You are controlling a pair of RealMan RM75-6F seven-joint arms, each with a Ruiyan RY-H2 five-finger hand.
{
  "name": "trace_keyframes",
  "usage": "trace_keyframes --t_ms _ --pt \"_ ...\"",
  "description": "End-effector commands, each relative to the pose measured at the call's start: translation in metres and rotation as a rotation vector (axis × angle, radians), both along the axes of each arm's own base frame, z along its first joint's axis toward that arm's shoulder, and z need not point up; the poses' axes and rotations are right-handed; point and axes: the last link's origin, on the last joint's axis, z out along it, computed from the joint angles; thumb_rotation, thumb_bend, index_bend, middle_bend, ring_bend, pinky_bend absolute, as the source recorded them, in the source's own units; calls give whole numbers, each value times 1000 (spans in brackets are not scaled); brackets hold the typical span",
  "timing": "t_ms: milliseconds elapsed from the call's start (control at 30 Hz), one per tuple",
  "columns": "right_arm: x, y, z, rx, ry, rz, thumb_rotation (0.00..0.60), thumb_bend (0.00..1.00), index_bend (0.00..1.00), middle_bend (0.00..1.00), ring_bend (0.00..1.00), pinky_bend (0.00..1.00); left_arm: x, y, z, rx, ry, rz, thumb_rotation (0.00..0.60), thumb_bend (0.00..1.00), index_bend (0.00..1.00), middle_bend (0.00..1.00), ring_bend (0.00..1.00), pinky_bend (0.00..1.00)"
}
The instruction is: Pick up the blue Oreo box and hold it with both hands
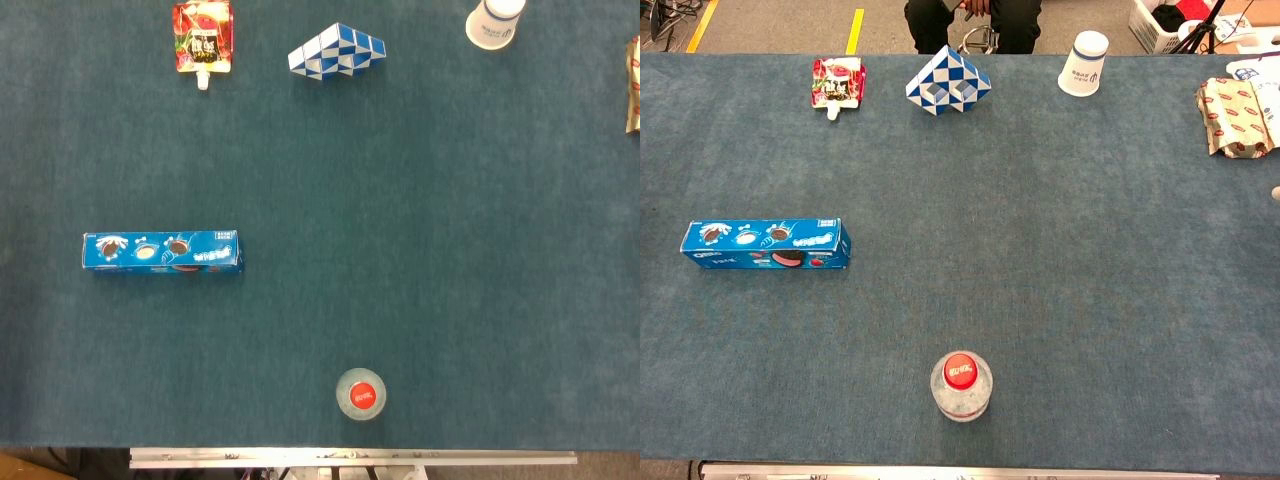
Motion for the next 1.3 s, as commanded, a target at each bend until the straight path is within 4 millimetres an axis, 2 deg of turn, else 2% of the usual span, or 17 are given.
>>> trace_keyframes --t_ms 33,433,567,733,900,1067,1300 --pt "-2 0 -1 4 -2 -7 600 118 182 190 272 523 -1 -2 0 0 -3 5 600 206 291 284 296 500" --pt "7 -7 0 0 -30 18 600 118 182 200 272 523 1 -4 -8 -45 -1 52 600 205 282 265 279 493" --pt "12 -11 4 3 -22 37 600 119 182 201 272 523 10 -1 -15 -124 -23 95 600 200 217 168 155 341" --pt "19 -16 14 -24 -31 57 600 119 183 205 272 523 25 3 -26 -208 -50 112 600 139 88 55 9 178" --pt "20 -19 21 -43 -32 63 600 119 182 208 272 523 41 6 -44 -298 -94 131 600 70 26 0 0 75" --pt "15 -20 26 -53 -34 49 600 119 182 215 272 523 52 14 -61 -411 -86 147 600 25 0 0 0 31" --pt "7 -18 28 -52 -30 24 600 119 183 216 272 523 64 29 -86 -459 -95 121 600 23 0 0 0 20"
